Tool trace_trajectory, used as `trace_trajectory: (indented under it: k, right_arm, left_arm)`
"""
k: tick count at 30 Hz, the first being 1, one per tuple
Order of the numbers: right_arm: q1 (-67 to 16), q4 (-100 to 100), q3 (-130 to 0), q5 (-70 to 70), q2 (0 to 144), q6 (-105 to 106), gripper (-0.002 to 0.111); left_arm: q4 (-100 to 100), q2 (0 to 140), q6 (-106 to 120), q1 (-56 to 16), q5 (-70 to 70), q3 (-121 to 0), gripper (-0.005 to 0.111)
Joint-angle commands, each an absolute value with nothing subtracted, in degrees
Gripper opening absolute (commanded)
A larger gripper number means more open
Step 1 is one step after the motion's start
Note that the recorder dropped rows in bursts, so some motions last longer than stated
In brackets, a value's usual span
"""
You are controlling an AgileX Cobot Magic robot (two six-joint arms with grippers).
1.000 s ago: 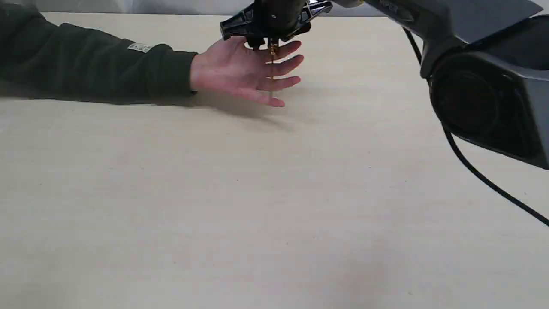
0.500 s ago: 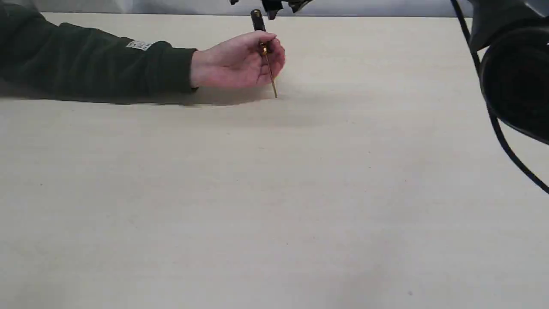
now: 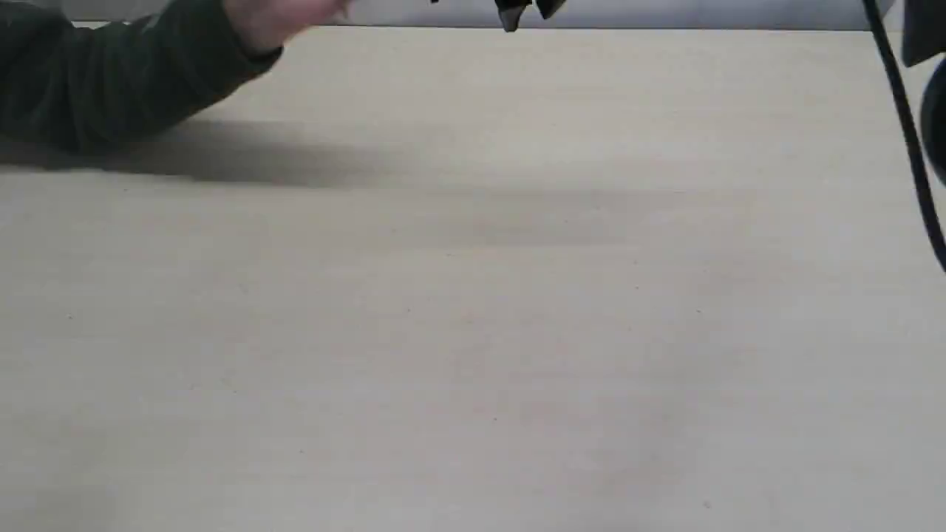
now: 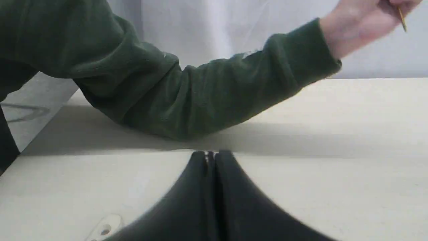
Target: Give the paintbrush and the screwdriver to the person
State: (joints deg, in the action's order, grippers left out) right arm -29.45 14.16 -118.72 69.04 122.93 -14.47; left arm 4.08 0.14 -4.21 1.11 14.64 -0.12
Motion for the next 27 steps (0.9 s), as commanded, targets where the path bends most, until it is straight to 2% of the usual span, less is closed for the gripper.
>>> trace_trajectory:
  k: [1, 8, 20, 27]
  right_arm:
    - [-29.31, 15.08, -110.86, 66.21, 118.07, -14.2, 0.029]
    - [-29.31, 16.15, -91.13, 55.53, 104.57, -16.3, 0.011]
    - [-29.47, 15.44, -57.72, 41.88, 71.96, -22.27, 0.01]
    - [-29.47, 12.4, -42.48, 37.59, 53.41, -23.56, 0.01]
  left_arm:
    - [3.92, 0.0, -4.32, 0.64, 14.44, 0.0, 0.0]
    - [3.92, 0.0, -4.32, 0.64, 14.44, 0.0, 0.0]
    - [3.92, 0.0, -4.32, 0.64, 14.17, 0.0, 0.0]
    - [3.97, 0.0, -4.32, 0.64, 14.29, 0.0, 0.0]
